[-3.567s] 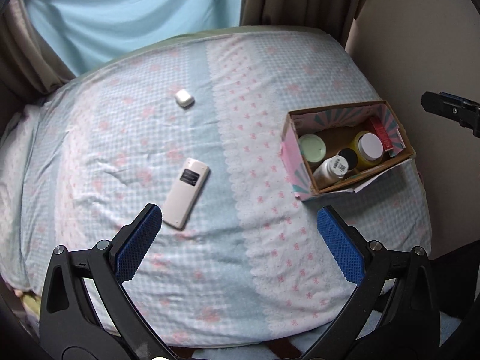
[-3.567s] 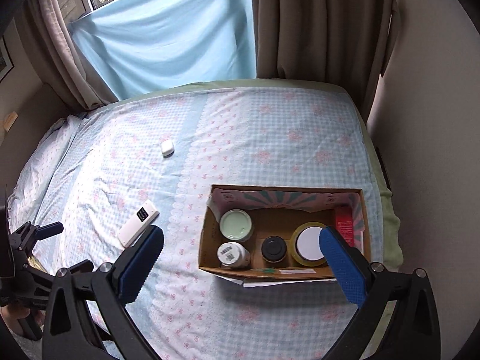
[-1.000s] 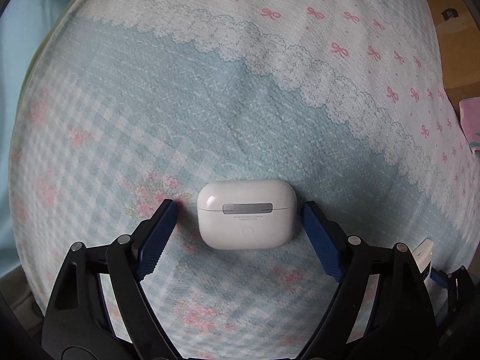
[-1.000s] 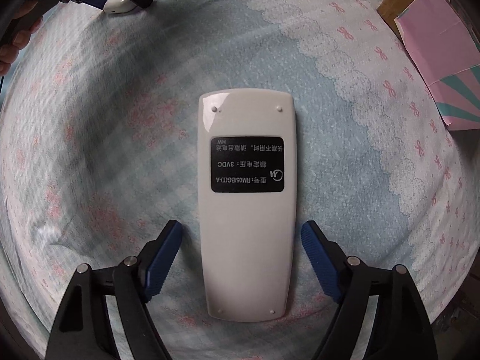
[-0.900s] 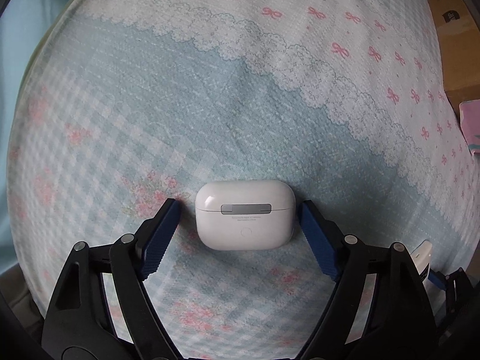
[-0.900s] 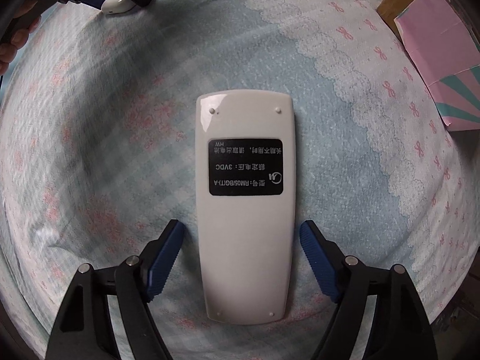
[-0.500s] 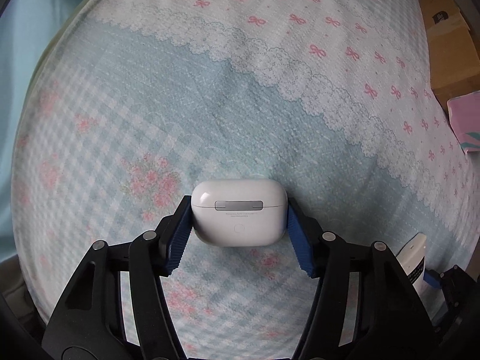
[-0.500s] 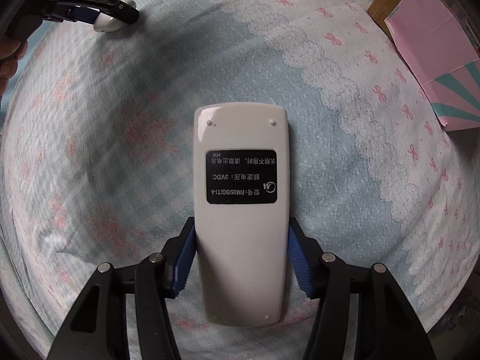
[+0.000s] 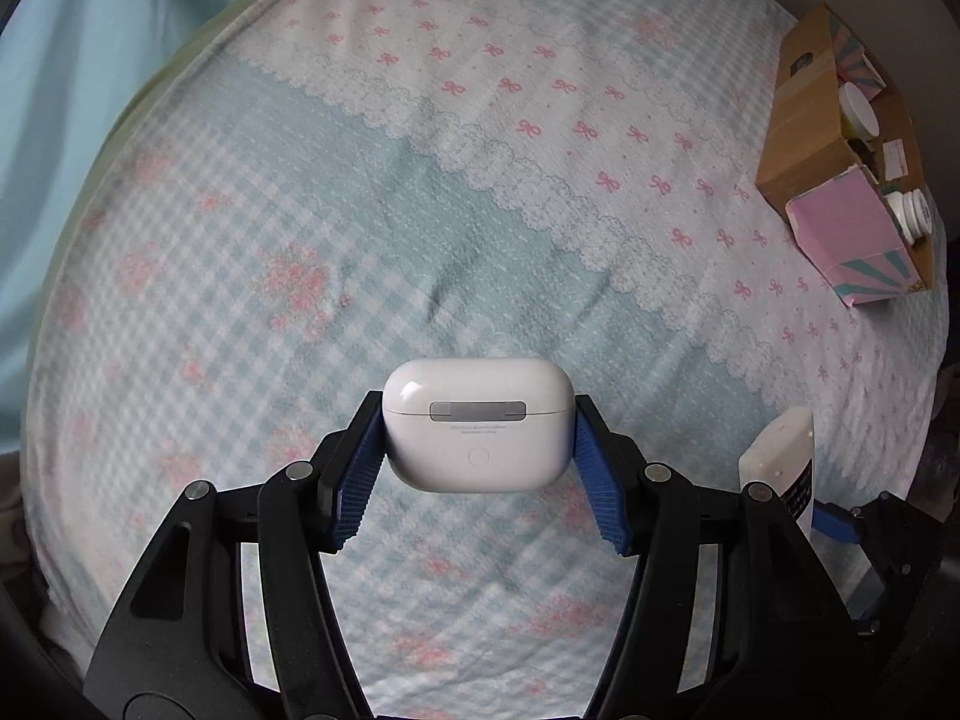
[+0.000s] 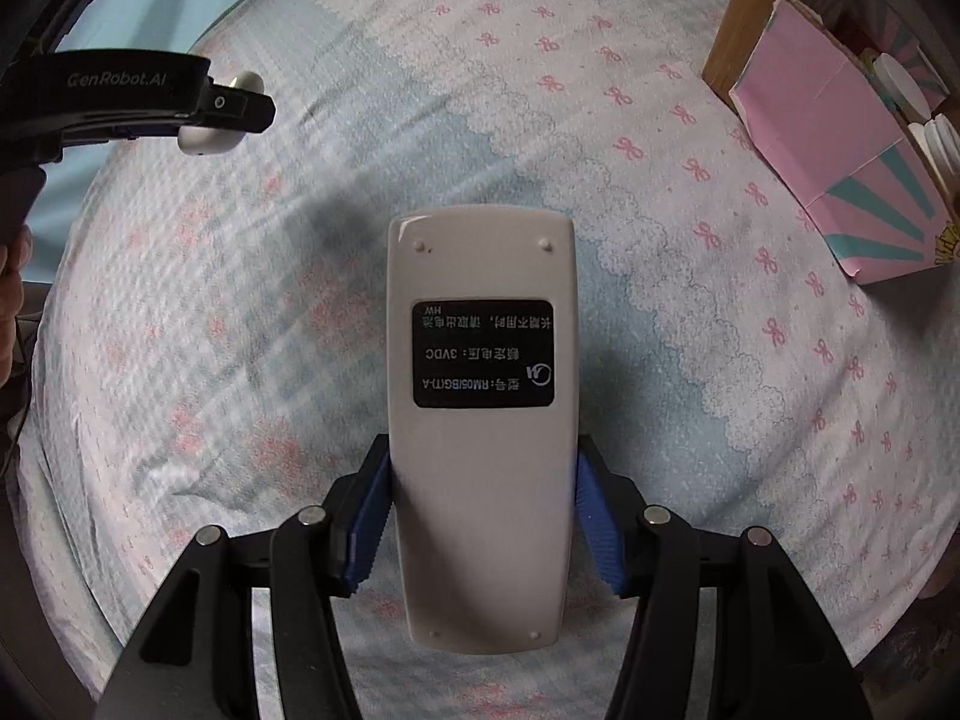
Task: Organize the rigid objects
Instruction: 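Grasp the white earbud case with the left tool while the right tool grasps the white remote, then carry the earbud case and remote into the cardboard box and release both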
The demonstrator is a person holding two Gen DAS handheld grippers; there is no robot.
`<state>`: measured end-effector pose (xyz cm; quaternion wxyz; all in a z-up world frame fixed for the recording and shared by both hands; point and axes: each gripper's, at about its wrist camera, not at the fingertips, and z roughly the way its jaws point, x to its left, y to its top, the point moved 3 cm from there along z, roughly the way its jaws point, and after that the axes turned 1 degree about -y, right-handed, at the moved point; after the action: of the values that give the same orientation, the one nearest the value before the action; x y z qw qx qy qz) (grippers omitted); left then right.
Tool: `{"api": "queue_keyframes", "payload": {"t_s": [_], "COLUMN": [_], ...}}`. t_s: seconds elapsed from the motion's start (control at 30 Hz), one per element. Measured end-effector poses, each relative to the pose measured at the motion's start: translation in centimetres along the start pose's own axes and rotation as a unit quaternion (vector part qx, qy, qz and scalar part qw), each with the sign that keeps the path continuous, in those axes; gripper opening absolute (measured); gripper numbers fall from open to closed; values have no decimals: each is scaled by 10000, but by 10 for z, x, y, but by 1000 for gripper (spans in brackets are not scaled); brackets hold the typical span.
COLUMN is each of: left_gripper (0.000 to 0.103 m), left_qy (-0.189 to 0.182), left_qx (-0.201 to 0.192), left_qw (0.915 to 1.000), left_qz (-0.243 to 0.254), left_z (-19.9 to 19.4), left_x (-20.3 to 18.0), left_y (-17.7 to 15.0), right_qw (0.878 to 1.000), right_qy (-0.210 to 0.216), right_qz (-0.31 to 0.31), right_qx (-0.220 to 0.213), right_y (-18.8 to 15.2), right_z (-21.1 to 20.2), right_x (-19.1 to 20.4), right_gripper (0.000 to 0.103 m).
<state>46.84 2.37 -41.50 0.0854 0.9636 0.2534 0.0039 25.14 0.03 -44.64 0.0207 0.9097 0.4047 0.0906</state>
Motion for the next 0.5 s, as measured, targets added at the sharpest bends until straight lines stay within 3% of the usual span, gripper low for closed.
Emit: {"api": "queue_keyframes", "payload": {"t_s": [0.5], "left_gripper": [57], "left_qy": [-249], "left_qx": [-904], "left_qw": [9954], "left_qz": [-169], "left_z": [-140], "left_x": [-100], "left_y": [0], "right_qw": [9938], "right_qy": [541], "right_qz": [63], "right_qx": [-971], "right_y": [18], "right_z": [-153], "right_x": [-35], "right_gripper": [53]}}
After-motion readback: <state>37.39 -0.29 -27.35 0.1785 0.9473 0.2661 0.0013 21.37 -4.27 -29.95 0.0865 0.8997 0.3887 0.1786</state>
